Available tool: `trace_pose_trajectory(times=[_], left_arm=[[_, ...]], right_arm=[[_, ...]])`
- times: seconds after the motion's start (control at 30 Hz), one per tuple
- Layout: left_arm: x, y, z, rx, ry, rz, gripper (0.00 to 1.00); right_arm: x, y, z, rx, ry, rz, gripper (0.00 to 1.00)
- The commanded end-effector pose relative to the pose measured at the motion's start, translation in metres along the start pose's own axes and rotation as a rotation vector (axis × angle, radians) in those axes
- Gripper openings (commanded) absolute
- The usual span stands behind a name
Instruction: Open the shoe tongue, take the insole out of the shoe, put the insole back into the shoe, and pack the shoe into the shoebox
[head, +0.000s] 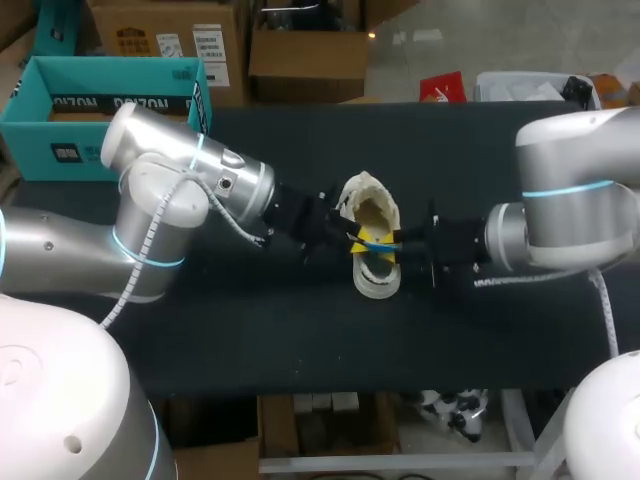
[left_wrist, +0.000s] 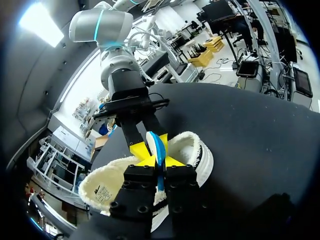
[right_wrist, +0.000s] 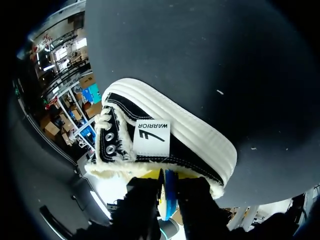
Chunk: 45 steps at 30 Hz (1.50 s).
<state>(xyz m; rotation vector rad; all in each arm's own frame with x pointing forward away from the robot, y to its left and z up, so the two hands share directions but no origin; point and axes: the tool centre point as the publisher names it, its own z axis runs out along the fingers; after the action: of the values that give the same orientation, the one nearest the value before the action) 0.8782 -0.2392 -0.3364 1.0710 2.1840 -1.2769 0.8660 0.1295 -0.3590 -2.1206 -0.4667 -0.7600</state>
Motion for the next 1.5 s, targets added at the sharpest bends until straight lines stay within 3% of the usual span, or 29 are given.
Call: trace_pose_trajectory(times=[0.03, 0.07, 0.13, 0.17, 0.3, 0.6, 1.07, 1.17, 1.2, 1.23, 1.5], left_arm=[[0.001, 0.0, 0.003, -0.008, -0.001, -0.003, 0.0], [0.001, 0.0, 0.003, -0.012, 0.0, -0.004, 0.0], [0.002, 0.001, 0.003, -0.014, 0.0, -0.005, 0.0], [0.003, 0.001, 0.003, -0.015, 0.0, -0.007, 0.0], [0.004, 0.002, 0.003, -0.016, -0.002, -0.014, 0.0], [0.004, 0.003, 0.003, -0.013, -0.006, -0.02, 0.0], [-0.001, 0.019, 0.009, -0.02, 0.017, -0.074, 0.0], [0.001, 0.017, 0.002, -0.015, 0.021, -0.074, 0.68], [0.001, 0.015, -0.001, -0.015, 0.022, -0.072, 0.87], [0.001, 0.013, -0.005, 0.005, 0.026, -0.074, 1.0], [-0.004, -0.009, -0.041, 0.041, 0.054, -0.105, 1.0]], right_arm=[[-0.004, -0.018, -0.015, -0.04, 0.005, -0.005, 0.94], [-0.005, -0.024, -0.018, -0.054, 0.001, -0.004, 0.91], [-0.005, -0.033, -0.021, -0.077, -0.006, -0.012, 0.72], [-0.005, -0.036, -0.022, -0.086, -0.01, -0.011, 0.47], [-0.003, -0.039, -0.021, -0.093, -0.017, -0.017, 0.0], [-0.003, -0.025, -0.012, -0.071, -0.034, -0.004, 0.0], [0.001, -0.004, 0.002, -0.061, -0.056, 0.008, 0.0], [-0.002, -0.008, -0.001, -0.07, -0.057, 0.009, 0.0], [-0.003, -0.009, -0.001, -0.075, -0.059, 0.008, 0.0], [-0.003, -0.011, -0.002, -0.079, -0.061, 0.007, 0.0], [-0.014, -0.017, -0.003, -0.108, -0.149, 0.033, 0.0]])
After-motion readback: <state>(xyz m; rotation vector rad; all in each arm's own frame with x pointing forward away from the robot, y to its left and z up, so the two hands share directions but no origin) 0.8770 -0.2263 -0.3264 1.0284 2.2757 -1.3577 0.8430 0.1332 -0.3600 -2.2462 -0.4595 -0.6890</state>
